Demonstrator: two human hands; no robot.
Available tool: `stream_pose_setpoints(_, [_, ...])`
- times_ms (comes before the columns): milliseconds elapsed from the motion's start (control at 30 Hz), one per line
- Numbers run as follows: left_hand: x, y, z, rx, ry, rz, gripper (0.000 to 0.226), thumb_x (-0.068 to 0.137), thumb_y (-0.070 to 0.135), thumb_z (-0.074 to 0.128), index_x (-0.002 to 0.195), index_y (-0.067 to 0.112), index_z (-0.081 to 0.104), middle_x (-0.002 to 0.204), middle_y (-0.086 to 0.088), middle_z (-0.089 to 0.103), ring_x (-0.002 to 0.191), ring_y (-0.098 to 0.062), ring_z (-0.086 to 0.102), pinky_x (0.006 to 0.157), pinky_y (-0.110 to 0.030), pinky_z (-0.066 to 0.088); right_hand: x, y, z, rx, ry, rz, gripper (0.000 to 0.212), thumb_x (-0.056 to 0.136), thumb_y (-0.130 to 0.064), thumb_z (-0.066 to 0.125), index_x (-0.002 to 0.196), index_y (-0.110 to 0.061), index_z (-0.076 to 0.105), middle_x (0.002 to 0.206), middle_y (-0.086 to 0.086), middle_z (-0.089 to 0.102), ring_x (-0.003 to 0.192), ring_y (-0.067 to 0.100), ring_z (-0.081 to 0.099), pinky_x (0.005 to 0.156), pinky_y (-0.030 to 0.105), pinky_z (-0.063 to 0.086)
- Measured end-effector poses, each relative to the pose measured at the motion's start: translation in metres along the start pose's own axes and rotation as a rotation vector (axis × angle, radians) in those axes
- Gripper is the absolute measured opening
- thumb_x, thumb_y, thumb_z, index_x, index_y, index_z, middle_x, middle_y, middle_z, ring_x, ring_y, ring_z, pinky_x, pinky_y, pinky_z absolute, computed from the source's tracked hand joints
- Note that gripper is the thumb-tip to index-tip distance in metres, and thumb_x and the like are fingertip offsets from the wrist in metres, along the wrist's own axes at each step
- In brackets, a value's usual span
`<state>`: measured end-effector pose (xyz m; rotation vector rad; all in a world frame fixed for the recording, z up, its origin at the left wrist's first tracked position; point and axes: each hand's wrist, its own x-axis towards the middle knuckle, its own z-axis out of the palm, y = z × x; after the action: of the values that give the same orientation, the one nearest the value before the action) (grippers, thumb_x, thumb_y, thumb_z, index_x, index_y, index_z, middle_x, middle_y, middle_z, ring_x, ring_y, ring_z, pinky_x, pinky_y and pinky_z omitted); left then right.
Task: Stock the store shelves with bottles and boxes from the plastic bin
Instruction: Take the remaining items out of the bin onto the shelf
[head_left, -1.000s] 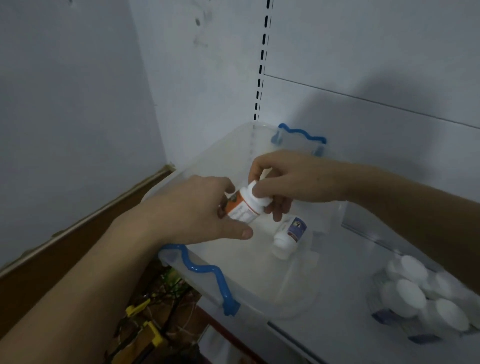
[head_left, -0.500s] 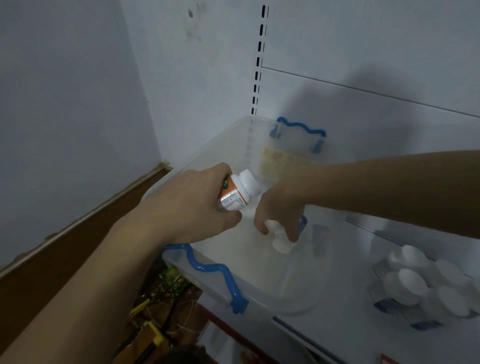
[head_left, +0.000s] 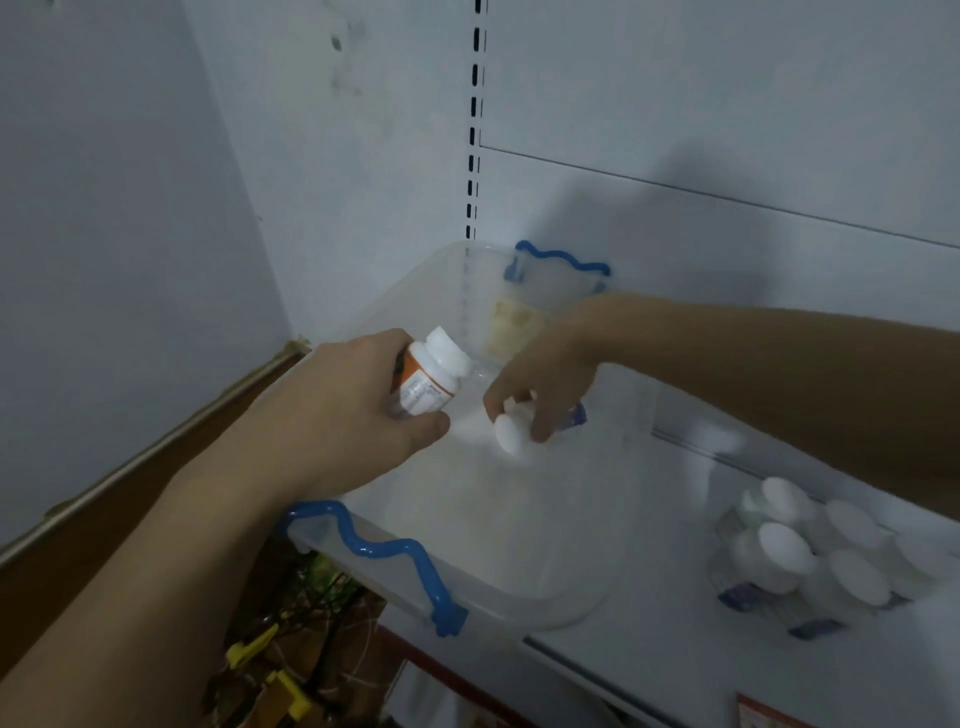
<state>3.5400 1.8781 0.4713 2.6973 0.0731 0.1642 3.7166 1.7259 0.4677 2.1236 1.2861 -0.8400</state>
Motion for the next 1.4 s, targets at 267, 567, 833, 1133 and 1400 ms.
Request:
stream_pose_setpoints(267, [-0.006,0.02,-0.024,-0.16,0.227,0.072,0.035,0.076,0.058,0.066,0.097,0.031,0.059,0.078,0.01,0.064,0.066,-0.01,0.06,0.06,-0.032,0.043,-0.115,0.009,0.043,1.289,1.088,-0.225,0.013,0.102,-0.023,0.053,0.115,-0.022,0.052,0.084,-0.012,0.062,0.076,0.006,0.063,0.066,0.03,0.056])
stream_pose_setpoints(567, [-0.032,0.154,0.003,-0.686,0.057,0.265,0.056,0.048,0.058,0.064,0.1,0.036,0.059,0.091,-0.006,0.072,0.085,-0.028,0.072,0.066,-0.038,0.058,-0.21,-0.002,0.15,1.438,1.394,-0.108,0.016,0.097,-0.031,0.059,0.103,-0.016,0.06,0.089,-0.002,0.068,0.08,0.015,0.066,0.062,0.034,0.058])
stream_pose_setpoints(833, [-0.053,0.215,0.064,-0.996,-0.191,0.216,0.062,0.059,0.046,0.067,0.115,0.021,0.061,0.097,-0.009,0.074,0.086,-0.028,0.071,0.064,-0.033,0.049,-0.273,0.022,0.24,1.292,1.34,0.282,0.018,0.094,-0.027,0.067,0.108,-0.015,0.068,0.099,0.005,0.072,0.083,0.02,0.07,0.066,0.04,0.059])
stream_pose_setpoints(1133, [-0.081,0.237,0.127,-1.203,-0.366,0.112,0.044,0.064,0.037,0.069,0.108,0.032,0.067,0.098,-0.012,0.074,0.087,-0.029,0.071,0.064,-0.035,0.048,-0.268,0.019,0.296,0.822,0.912,0.488,0.035,0.08,-0.038,0.078,0.11,-0.027,0.064,0.105,-0.01,0.063,0.068,0.005,0.066,0.062,0.024,0.054])
stream_pose_setpoints(1400, [-0.081,0.23,0.127,-1.265,-0.386,0.092,0.052,0.067,0.029,0.07,0.118,0.023,0.062,0.099,-0.016,0.072,0.086,-0.031,0.07,0.064,-0.036,0.048,-0.233,0.017,0.316,0.59,0.776,0.547,0.041,0.075,-0.049,0.077,0.108,-0.03,0.059,0.096,-0.008,0.064,0.081,0.011,0.058,0.076,0.039,0.055])
